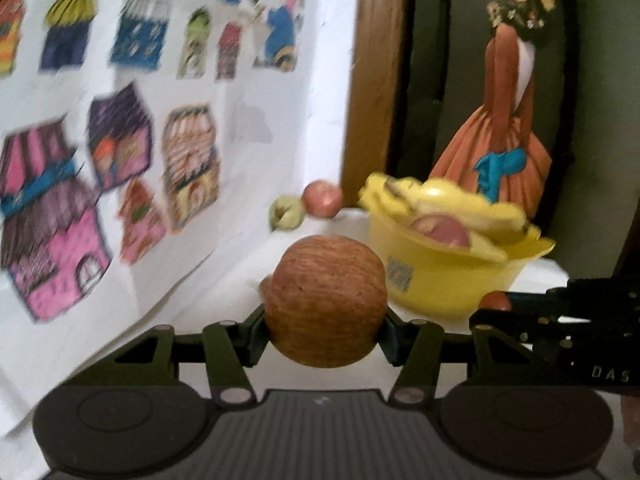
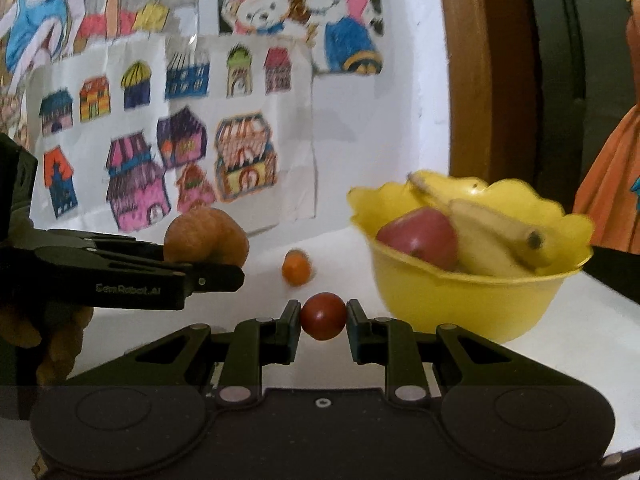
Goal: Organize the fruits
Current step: 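Lift the apple with the left tool while the right tool lifts the tomato, then lower the apple and tomato into the yellow bowl and open both tools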
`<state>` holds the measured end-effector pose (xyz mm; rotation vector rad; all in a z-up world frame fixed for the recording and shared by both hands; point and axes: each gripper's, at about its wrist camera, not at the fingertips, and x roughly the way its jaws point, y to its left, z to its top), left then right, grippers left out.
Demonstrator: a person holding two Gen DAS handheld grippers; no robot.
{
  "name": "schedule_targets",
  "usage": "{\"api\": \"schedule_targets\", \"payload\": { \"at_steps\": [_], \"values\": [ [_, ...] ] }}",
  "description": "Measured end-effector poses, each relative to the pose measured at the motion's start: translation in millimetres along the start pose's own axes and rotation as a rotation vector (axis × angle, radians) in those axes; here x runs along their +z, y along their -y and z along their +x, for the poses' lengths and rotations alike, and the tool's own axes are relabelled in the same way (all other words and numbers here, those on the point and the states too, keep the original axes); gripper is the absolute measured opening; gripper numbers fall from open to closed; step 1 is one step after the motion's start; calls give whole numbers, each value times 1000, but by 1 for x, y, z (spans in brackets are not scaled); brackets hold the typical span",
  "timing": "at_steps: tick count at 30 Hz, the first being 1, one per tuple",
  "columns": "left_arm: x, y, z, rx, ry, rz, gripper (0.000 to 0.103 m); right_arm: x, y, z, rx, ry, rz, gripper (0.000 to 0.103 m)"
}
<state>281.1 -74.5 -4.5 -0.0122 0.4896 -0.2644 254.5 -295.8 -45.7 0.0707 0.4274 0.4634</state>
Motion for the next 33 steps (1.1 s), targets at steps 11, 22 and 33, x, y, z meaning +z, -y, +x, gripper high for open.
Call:
{"api": "schedule_targets", "payload": {
  "at_steps": [11,22,33],
  "values": [
    [44,39,23,-96,124,5,59,21,40,-14,-104,114,7,26],
    [60,62,71,-128,117,8,59,13,58,3,-159,111,4,26],
    [58,59,96,-102,64,-26,59,11,60,13,-168,96,4,27]
  ]
}}
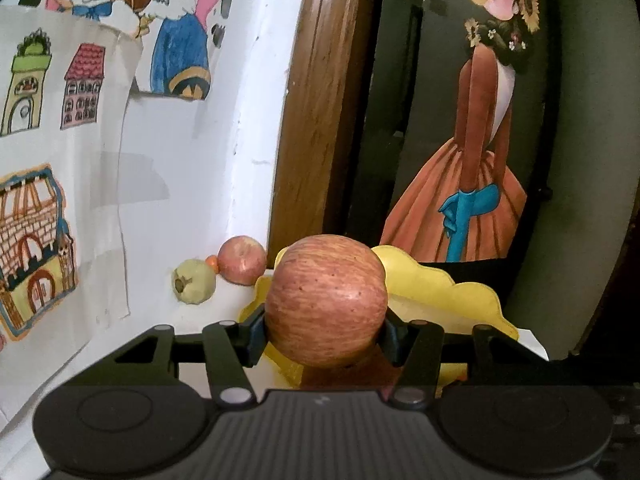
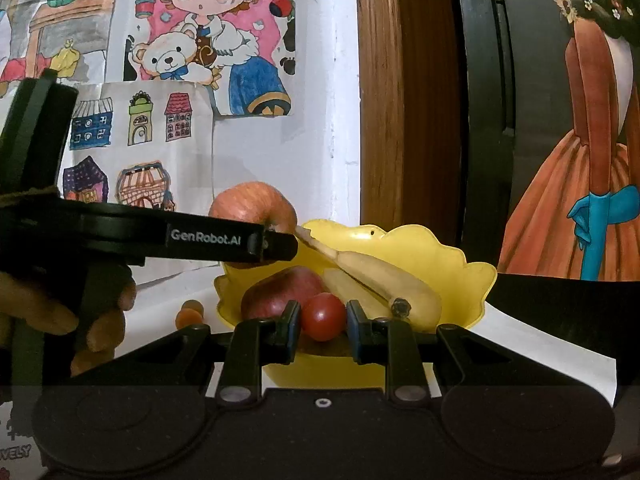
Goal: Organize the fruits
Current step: 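Lower the apple and tomato into the yellow bowl and open both tools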
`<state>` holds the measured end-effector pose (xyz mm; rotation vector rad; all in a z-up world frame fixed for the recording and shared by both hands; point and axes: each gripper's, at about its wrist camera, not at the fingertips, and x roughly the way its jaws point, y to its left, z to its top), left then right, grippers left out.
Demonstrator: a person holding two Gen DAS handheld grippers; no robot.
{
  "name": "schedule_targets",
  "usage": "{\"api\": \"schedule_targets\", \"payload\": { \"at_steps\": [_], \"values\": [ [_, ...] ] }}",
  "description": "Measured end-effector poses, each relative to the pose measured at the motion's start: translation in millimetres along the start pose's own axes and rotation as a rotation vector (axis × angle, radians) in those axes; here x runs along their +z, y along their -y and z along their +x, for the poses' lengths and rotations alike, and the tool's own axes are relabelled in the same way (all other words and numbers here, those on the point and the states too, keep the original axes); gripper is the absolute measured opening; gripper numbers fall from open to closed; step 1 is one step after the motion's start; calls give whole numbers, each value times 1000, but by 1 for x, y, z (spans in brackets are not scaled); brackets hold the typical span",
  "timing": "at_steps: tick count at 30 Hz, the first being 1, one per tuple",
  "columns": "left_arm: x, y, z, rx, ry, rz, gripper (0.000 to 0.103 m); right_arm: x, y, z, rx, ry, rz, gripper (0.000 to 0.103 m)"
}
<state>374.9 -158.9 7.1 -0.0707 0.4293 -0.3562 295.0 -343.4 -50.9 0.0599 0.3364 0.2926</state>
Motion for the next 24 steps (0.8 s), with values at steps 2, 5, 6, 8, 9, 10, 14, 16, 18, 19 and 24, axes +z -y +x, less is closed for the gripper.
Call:
{"api": "schedule_targets", "payload": {
  "at_steps": [2,5,6,8,9,10,14,16,18,19,24],
  "values": [
    [-1,0,2,-2,-3,-2,60,0,0,1,0,0,-1,27],
    [-2,2,3,-4,-12,6,60,-1,-1,1,-2,-1,-7,28],
    [-2,2,3,-7,-12,3,60,-1,-2,2,-2,0,-9,28],
    [-3,2,2,-14,-17,1,60,-2,-2,1,-3,3,-11,32],
    [-3,2,1,-11,-14,4,60,-3,-2,0,-3,5,-11,34],
    [-3,3,-1,-1,-1,6,61,-3,-2,0,-2,7,-11,34],
    [0,2,-9,-4,21,6,67,-3,-3,-2,-3,12,-9,41],
    [2,4,-13,-2,27,17,70,-3,-4,-4,-2,15,-9,43],
    [3,6,-19,3,39,23,75,-2,-5,-6,1,22,-9,48],
    [3,6,-23,4,48,24,77,-2,-6,-8,1,27,-7,50],
    [6,8,-50,4,97,29,91,-1,-14,-27,-5,63,-23,71]
  ]
}}
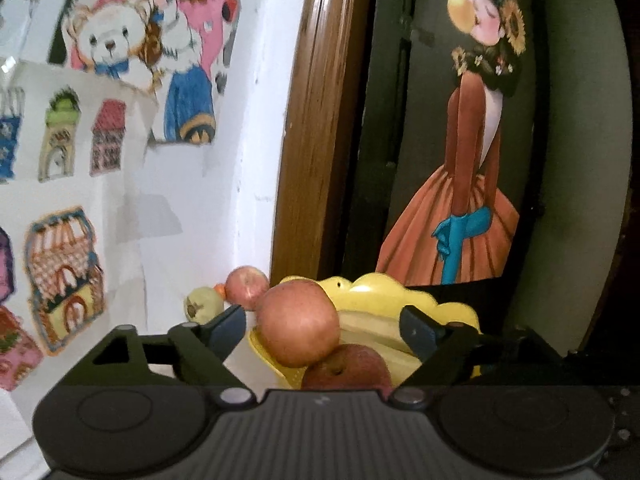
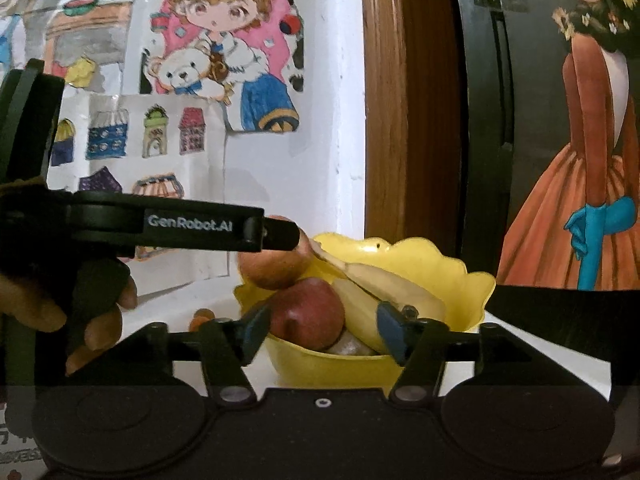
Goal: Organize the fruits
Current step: 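Lower the apple and tomato into the yellow bowl and open both tools, then lift both tools away from the bowl toward the remaining fruit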
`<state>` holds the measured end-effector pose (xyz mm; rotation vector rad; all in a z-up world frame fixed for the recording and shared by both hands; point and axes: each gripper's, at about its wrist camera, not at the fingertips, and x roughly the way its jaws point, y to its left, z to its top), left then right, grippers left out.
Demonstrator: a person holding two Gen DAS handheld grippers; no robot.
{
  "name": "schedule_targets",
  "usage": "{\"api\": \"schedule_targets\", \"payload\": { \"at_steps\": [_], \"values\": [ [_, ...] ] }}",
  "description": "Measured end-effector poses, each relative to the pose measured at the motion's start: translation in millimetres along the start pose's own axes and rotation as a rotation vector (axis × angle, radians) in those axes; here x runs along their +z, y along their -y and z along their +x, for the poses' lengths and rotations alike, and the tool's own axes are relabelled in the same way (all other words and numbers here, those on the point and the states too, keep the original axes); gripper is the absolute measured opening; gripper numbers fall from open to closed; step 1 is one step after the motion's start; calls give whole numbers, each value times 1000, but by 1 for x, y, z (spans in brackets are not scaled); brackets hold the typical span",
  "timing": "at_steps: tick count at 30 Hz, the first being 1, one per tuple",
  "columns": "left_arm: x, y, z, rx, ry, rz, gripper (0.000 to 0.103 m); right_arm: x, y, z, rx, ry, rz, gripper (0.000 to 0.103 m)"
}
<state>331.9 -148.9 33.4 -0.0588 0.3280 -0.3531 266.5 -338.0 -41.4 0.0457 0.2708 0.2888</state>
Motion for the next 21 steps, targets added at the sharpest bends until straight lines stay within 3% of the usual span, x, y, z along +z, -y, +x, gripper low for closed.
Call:
{"api": "schedule_targets", "payload": {
  "at_steps": [5,17,21],
  "values": [
    [1,4,-37,12,63,29,102,2,-10,-25,-2,31,5,81],
    [-12,-1,-119,34,95,23,103,-2,-37,-99,-41,80,36,102],
    [-21,-6,-150,54,96,25,103,-9,-43,-125,-65,73,74,102]
  ]
}}
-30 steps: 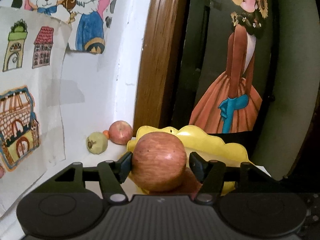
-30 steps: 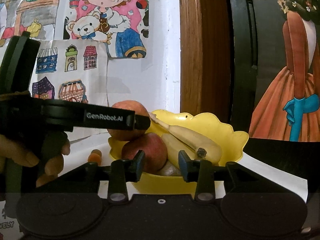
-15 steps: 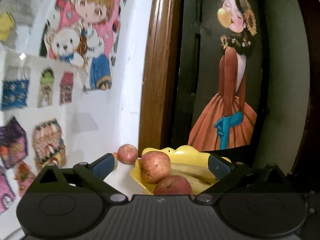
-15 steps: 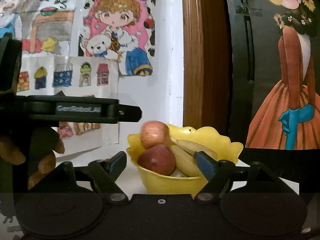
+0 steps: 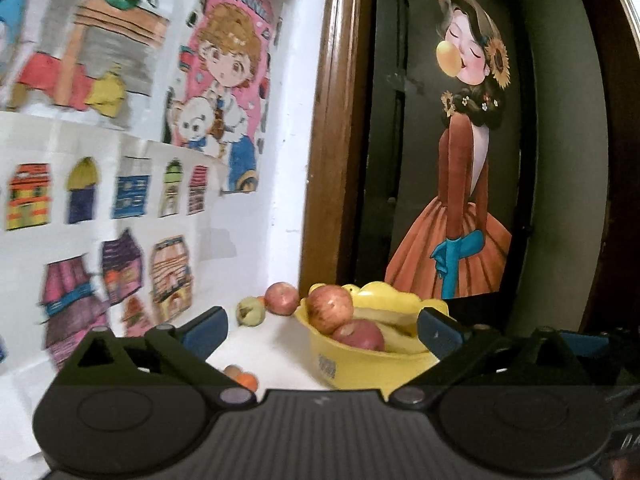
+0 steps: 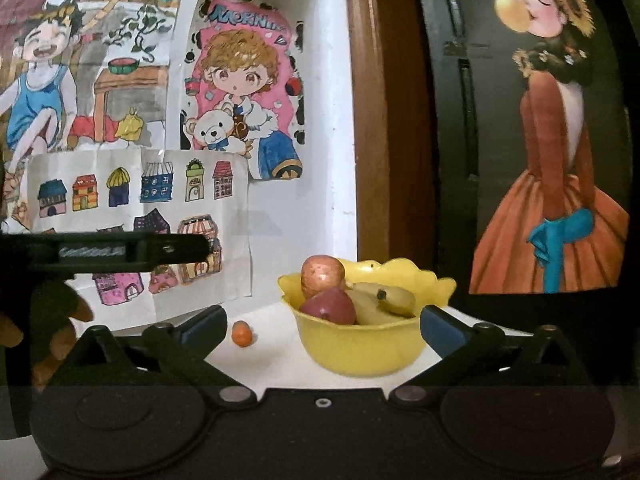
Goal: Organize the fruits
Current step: 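Lift both tools away from the bowl toward the remaining fruit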
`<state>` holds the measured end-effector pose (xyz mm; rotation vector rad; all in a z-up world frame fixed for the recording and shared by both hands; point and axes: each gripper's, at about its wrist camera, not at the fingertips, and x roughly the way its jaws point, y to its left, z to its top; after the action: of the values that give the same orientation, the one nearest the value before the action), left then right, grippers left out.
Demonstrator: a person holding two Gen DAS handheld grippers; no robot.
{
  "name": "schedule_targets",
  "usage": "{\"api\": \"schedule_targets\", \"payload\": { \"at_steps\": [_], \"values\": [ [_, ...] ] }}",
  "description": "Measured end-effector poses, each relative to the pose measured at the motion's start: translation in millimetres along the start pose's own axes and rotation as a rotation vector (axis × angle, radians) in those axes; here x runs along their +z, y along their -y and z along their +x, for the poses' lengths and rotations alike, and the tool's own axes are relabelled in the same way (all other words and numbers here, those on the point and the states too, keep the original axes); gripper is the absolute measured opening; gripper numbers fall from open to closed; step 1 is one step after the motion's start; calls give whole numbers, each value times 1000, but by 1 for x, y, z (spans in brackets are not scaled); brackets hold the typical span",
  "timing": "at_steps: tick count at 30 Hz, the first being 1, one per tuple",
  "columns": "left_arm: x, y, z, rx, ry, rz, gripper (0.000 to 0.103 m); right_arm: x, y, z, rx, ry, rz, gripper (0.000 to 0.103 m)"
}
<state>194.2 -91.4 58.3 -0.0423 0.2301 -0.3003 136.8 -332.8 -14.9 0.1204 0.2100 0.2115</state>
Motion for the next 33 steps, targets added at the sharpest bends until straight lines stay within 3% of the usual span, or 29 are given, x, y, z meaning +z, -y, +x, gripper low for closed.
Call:
{"api": "schedule_targets", "payload": {
  "at_steps": [10,16,33],
  "values": [
    [-30,-12,-66,26,-77,22,103,-30,-23,-46,-123,-133,0,102],
    [-53,-19,-91,44,-153,4,103,-50,-36,-62,-137,-216,20,102],
    [-63,-28,-105,93,-218,3,103,-56,-52,-77,-126,-223,28,102]
  ]
}}
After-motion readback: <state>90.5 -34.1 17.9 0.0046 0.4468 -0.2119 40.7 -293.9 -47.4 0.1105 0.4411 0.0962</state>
